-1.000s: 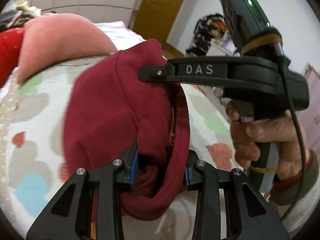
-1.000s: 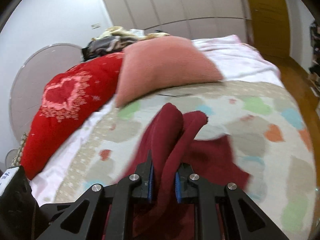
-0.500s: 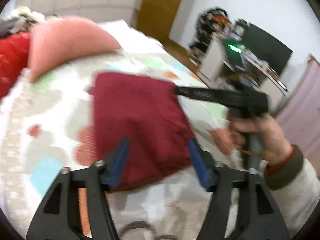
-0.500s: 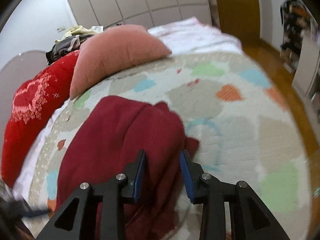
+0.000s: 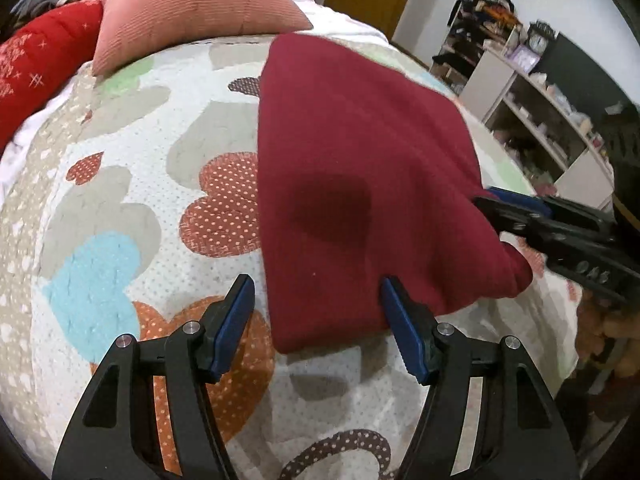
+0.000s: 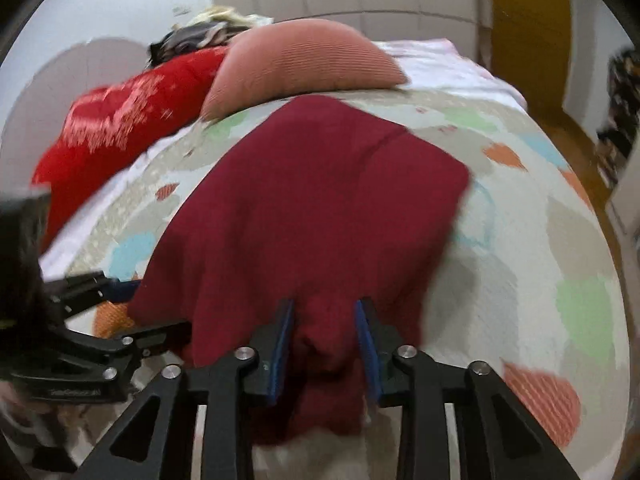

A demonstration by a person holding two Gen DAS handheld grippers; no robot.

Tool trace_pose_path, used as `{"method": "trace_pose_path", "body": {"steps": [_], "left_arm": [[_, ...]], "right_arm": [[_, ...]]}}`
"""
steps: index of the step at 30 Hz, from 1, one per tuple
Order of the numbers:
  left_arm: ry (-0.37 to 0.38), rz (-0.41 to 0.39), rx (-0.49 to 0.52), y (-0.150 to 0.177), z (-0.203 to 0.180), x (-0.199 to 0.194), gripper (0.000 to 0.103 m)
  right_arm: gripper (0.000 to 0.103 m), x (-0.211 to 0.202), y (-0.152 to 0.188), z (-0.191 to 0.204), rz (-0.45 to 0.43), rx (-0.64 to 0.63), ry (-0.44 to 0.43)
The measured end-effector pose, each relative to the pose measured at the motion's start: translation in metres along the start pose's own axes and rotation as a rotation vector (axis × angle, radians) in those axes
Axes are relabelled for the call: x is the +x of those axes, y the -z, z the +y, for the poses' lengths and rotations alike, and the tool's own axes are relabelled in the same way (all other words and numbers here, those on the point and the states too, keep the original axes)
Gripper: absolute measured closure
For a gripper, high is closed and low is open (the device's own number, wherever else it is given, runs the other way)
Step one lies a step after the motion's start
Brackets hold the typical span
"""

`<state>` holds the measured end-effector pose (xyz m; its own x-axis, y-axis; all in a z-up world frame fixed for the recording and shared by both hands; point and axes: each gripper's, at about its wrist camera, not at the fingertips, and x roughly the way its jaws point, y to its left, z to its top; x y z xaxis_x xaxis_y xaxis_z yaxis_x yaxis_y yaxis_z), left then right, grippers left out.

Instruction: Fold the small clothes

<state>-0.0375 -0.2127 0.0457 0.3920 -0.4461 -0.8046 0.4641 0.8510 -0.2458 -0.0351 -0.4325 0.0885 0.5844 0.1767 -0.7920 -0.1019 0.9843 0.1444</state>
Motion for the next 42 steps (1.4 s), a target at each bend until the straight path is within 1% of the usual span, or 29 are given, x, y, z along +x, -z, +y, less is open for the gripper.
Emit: {"method": "trace_pose_path", "body": {"steps": [5, 7, 10, 11, 12, 13, 14, 15, 16, 18, 19, 21, 22, 23, 24, 25, 26, 28, 31, 32, 33, 34, 35, 36, 37, 38, 39, 41, 42], "left_arm": [[-0.031, -0.056, -0.041, -0.006, 0.008, -0.019, 0.037], [-0.032, -0.048, -0.052, -0.009, 0.009, -0.015, 0.037], [-0.015, -0.009, -0.045, -0.006, 0.004, -0.003, 0.037], [-0.014, -0.004, -0.032, -0.004, 0.002, -0.002, 0.037], [-0.015, -0.003, -0.021, -0.004, 0.000, -0.001, 0.037], [-0.022, -0.008, -0.003, -0.003, -0.002, -0.003, 0.037], [-0.028, -0.012, 0.009, -0.003, -0.003, -0.005, 0.037], [-0.030, -0.023, 0.022, -0.004, -0.004, -0.008, 0.037], [-0.032, -0.036, 0.021, -0.006, -0.002, -0.010, 0.037], [-0.028, -0.070, -0.009, -0.011, 0.004, -0.016, 0.037], [-0.006, -0.090, -0.038, -0.015, 0.009, -0.019, 0.037], [0.046, -0.110, -0.093, -0.021, 0.017, -0.023, 0.037], [0.063, -0.111, -0.112, -0.024, 0.021, -0.022, 0.037], [0.077, -0.102, -0.128, -0.029, 0.024, -0.018, 0.036], [0.088, -0.090, -0.136, -0.033, 0.026, -0.012, 0.036], [0.098, -0.082, -0.142, -0.036, 0.028, -0.007, 0.036], [0.117, -0.074, -0.154, -0.041, 0.031, 0.001, 0.036], [0.172, -0.047, -0.188, -0.046, 0.038, 0.015, 0.023], [0.254, -0.002, -0.286, -0.049, 0.051, 0.039, 0.016], [0.268, -0.011, -0.294, -0.049, 0.051, 0.041, 0.016], [0.267, -0.033, -0.277, -0.050, 0.049, 0.040, 0.016], [0.260, -0.038, -0.260, -0.050, 0.045, 0.040, 0.016], [0.254, -0.038, -0.240, -0.051, 0.042, 0.039, 0.019], [0.275, -0.035, -0.215, -0.050, 0.036, 0.035, 0.036], [0.279, -0.031, -0.203, -0.049, 0.031, 0.032, 0.039], [0.253, -0.039, -0.175, -0.048, 0.026, 0.023, 0.043], [0.241, -0.044, -0.149, -0.046, 0.022, 0.016, 0.049], [0.247, -0.050, -0.123, -0.041, 0.018, 0.001, 0.051], [0.251, -0.064, -0.116, -0.036, 0.016, -0.013, 0.051]], "right_arm": [[0.071, -0.037, 0.000, -0.015, -0.075, 0.100, -0.058], [0.068, -0.034, -0.002, -0.017, -0.072, 0.126, -0.056], [0.066, -0.009, -0.009, -0.020, -0.043, 0.199, -0.058], [0.067, 0.000, -0.011, -0.023, -0.030, 0.224, -0.068], [0.077, 0.007, -0.014, -0.025, -0.022, 0.240, -0.057], [0.080, 0.008, -0.018, -0.024, -0.031, 0.226, -0.032], [0.092, 0.004, -0.020, -0.022, -0.053, 0.198, -0.009], [0.097, -0.002, -0.021, -0.019, -0.078, 0.157, 0.042], [0.097, -0.004, -0.022, -0.019, -0.085, 0.134, 0.069], [0.097, 0.003, -0.018, -0.028, -0.059, 0.160, 0.050], [0.097, 0.008, -0.015, -0.033, -0.046, 0.179, 0.038], [0.096, 0.005, -0.012, -0.041, -0.072, 0.214, -0.001], [0.094, 0.000, -0.011, -0.046, -0.096, 0.242, -0.028], [0.071, -0.005, -0.010, -0.051, -0.119, 0.275, -0.049], [0.034, -0.009, -0.008, -0.057, -0.143, 0.313, -0.046], [0.019, -0.011, -0.007, -0.061, -0.173, 0.349, -0.048], [0.014, -0.013, -0.004, -0.068, -0.212, 0.388, -0.076], [0.014, -0.003, -0.004, -0.076, -0.208, 0.438, -0.160], [0.014, 0.032, -0.009, -0.084, -0.126, 0.455, -0.210], [0.014, 0.045, -0.010, -0.084, -0.098, 0.459, -0.225], [0.016, 0.051, -0.013, -0.082, -0.108, 0.441, -0.248], [0.023, 0.052, -0.015, -0.079, -0.124, 0.410, -0.262], [0.050, 0.055, -0.019, -0.074, -0.117, 0.381, -0.278], [0.052, 0.058, -0.023, -0.068, -0.100, 0.375, -0.289], [0.056, 0.056, -0.024, -0.065, -0.103, 0.377, -0.269], [0.062, 0.053, -0.027, -0.060, -0.104, 0.369, -0.260], [0.065, 0.047, -0.030, -0.056, -0.110, 0.357, -0.255], [0.067, 0.036, -0.032, -0.052, -0.124, 0.353, -0.294], [0.067, 0.030, -0.032, -0.052, -0.128, 0.362, -0.340]]}}
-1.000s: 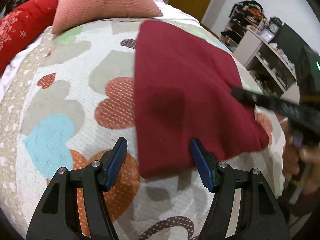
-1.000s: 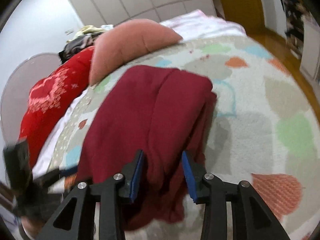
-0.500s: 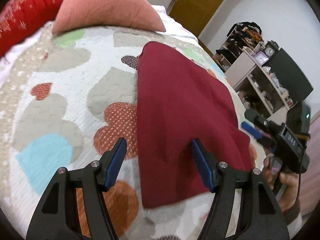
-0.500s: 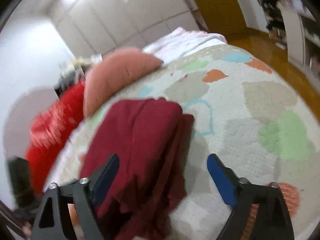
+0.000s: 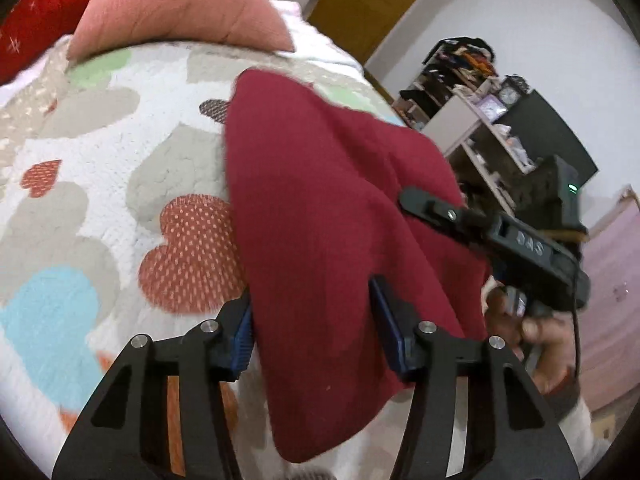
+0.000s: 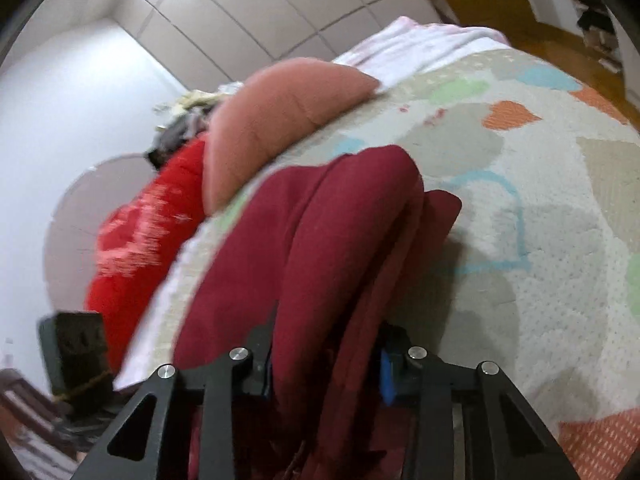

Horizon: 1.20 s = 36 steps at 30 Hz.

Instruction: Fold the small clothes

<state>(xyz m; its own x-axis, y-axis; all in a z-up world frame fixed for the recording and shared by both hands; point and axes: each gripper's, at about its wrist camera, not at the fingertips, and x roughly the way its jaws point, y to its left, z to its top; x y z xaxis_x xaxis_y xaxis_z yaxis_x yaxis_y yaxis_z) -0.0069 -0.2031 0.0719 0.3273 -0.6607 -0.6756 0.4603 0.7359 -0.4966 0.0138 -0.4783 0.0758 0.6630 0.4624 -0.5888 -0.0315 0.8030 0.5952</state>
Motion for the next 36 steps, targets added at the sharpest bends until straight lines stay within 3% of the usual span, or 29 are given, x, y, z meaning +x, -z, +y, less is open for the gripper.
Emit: {"method": "trace_pose_path", "body": {"steps": [2, 5, 7, 8, 9, 14, 16, 19, 20, 21, 22, 23, 26, 36], "left_arm": [[-0.012, -0.020, 0.020, 0.008, -0.004, -0.016, 0.051], [-0.051, -0.005, 0.021, 0.024, -0.006, -0.022, 0.051], [-0.119, 0.017, 0.036, 0.035, -0.006, -0.016, 0.051], [-0.148, 0.019, 0.045, 0.040, -0.005, -0.015, 0.051], [-0.156, 0.014, 0.048, 0.044, -0.004, -0.016, 0.051], [-0.195, -0.057, 0.055, 0.055, -0.008, -0.036, 0.051], [-0.198, -0.079, 0.069, 0.059, -0.014, -0.040, 0.051], [-0.228, -0.049, 0.098, 0.065, -0.021, -0.029, 0.051], [-0.252, -0.040, 0.110, 0.069, -0.023, -0.024, 0.051], [-0.259, -0.030, 0.116, 0.070, -0.022, -0.019, 0.051], [-0.256, -0.019, 0.115, 0.071, -0.021, -0.017, 0.050], [-0.250, -0.014, 0.107, 0.073, -0.020, -0.016, 0.050], [-0.246, -0.019, 0.082, 0.077, -0.018, -0.017, 0.048], [-0.344, -0.054, 0.126, 0.083, -0.035, -0.028, 0.048]], "right_arm": [[0.067, -0.007, 0.003, 0.005, 0.011, 0.015, -0.074], [0.066, 0.001, 0.009, 0.009, 0.047, -0.009, -0.079], [0.055, 0.011, 0.014, 0.010, 0.089, -0.032, 0.034], [0.046, 0.011, 0.017, 0.013, 0.094, -0.061, 0.138], [0.046, 0.004, 0.019, 0.018, 0.082, -0.089, 0.181], [0.046, -0.058, 0.037, 0.045, 0.013, -0.102, 0.055], [0.046, -0.070, 0.050, 0.057, 0.017, -0.124, 0.058], [0.060, -0.066, 0.067, 0.067, 0.053, -0.163, 0.048], [0.070, -0.060, 0.071, 0.068, 0.071, -0.191, 0.079], [0.081, -0.051, 0.074, 0.068, 0.078, -0.232, 0.185], [0.082, -0.045, 0.077, 0.063, 0.076, -0.267, 0.299], [0.082, -0.043, 0.079, 0.056, 0.071, -0.258, 0.324], [0.082, -0.051, 0.081, 0.036, 0.052, -0.152, 0.269], [0.080, -0.078, 0.084, 0.068, -0.015, -0.173, 0.313]]}}
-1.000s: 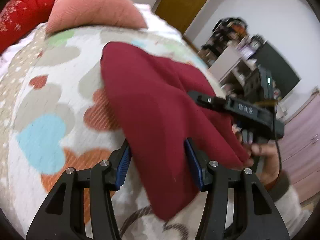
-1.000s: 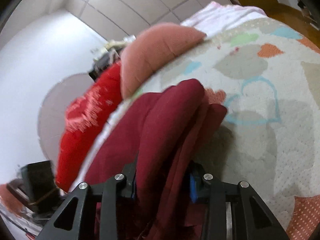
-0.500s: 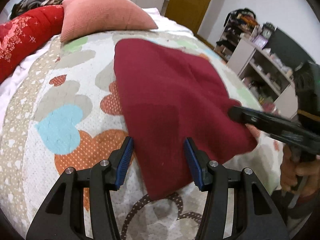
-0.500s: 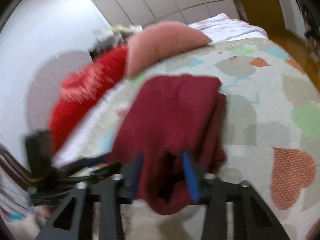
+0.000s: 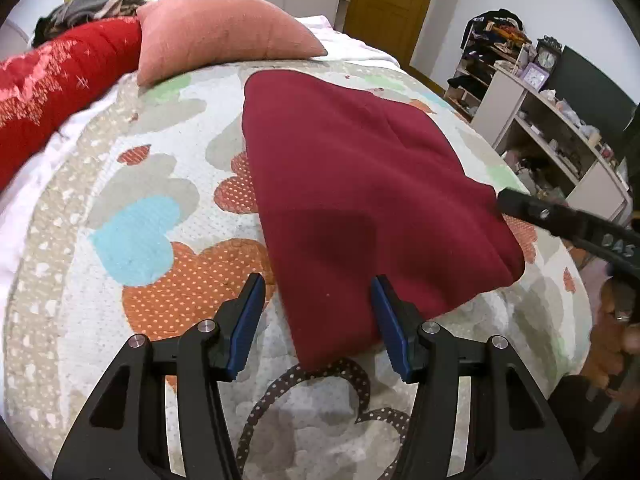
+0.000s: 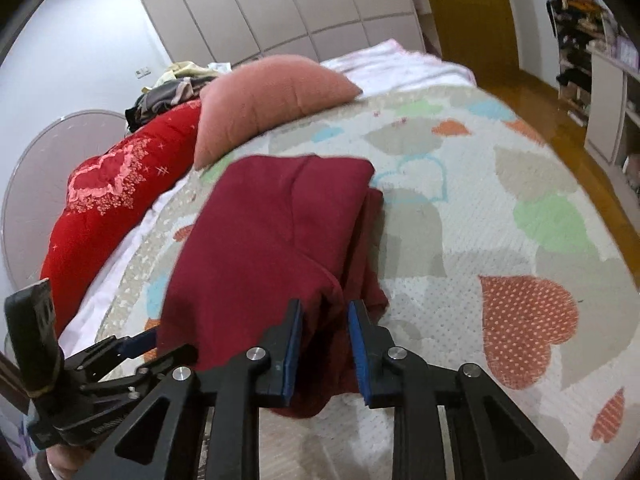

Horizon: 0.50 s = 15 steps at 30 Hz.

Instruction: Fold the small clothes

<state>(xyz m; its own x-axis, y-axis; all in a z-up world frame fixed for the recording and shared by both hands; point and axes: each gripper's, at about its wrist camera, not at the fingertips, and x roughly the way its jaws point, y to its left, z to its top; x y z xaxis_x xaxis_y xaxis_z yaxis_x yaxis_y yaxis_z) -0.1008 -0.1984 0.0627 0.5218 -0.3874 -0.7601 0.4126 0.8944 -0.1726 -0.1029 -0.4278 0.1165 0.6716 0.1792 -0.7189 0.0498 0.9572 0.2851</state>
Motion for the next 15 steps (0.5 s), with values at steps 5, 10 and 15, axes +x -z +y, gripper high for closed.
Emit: {"method": "trace_pose_path", "body": {"steps": [5, 10, 15], "left_arm": [[-0.025, -0.029, 0.007, -0.004, -0.003, -0.008, 0.048], [-0.055, -0.059, 0.001, -0.007, -0.001, -0.015, 0.048], [-0.069, -0.058, -0.029, -0.009, 0.004, -0.016, 0.048]], "right_arm": [[0.077, -0.007, 0.000, 0.019, -0.021, -0.024, -0.026], [0.071, -0.002, -0.002, 0.029, -0.018, -0.046, -0.014], [0.053, -0.004, 0.001, 0.036, -0.033, -0.059, 0.010]]}}
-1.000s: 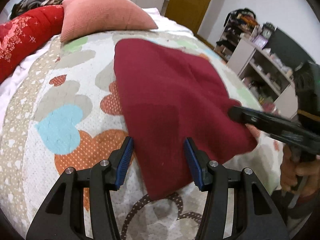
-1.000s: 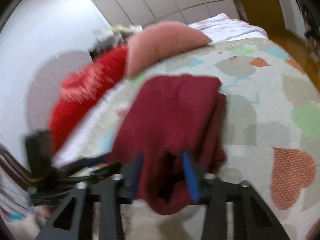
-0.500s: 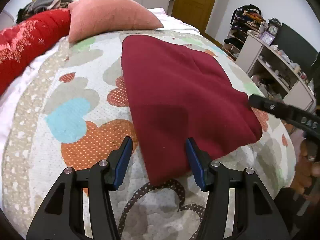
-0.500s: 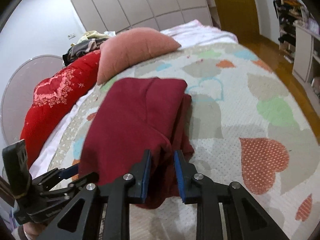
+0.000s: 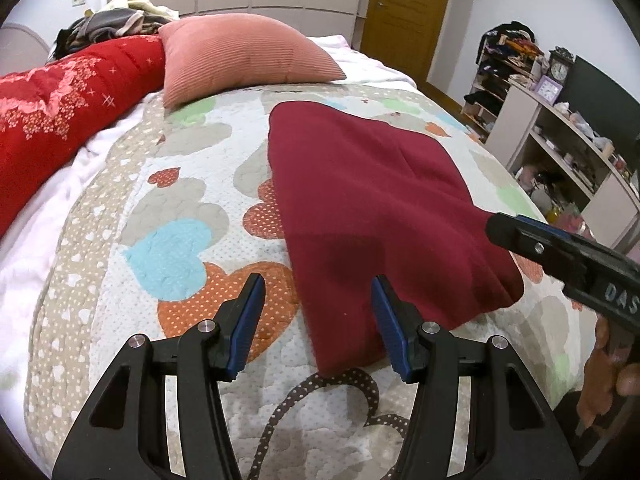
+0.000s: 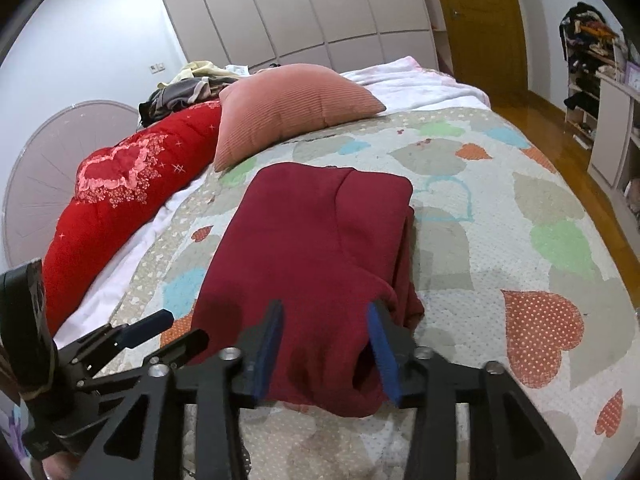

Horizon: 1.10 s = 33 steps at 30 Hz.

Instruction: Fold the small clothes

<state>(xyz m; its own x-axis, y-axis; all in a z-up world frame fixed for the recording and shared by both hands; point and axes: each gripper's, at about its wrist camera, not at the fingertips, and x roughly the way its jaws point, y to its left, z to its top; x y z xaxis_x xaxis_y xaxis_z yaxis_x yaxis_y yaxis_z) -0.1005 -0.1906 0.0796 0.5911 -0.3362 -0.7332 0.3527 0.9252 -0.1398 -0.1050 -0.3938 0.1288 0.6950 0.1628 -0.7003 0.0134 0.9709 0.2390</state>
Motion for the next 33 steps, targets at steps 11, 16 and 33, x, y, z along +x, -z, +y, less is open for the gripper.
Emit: {"method": "trace_pose_path", "body": {"steps": [11, 16, 33], "left_arm": [[-0.002, 0.000, -0.039, -0.001, -0.004, -0.002, 0.037], [-0.005, -0.013, -0.055, -0.003, -0.003, -0.008, 0.032], [0.113, 0.044, -0.154, -0.009, 0.013, 0.012, 0.032]], "right_arm": [[0.053, -0.003, 0.008, 0.007, -0.012, -0.010, 0.023], [0.047, -0.009, 0.010, 0.006, -0.032, -0.006, 0.033], [0.023, -0.002, -0.002, -0.026, -0.047, 0.016, 0.051]]}}
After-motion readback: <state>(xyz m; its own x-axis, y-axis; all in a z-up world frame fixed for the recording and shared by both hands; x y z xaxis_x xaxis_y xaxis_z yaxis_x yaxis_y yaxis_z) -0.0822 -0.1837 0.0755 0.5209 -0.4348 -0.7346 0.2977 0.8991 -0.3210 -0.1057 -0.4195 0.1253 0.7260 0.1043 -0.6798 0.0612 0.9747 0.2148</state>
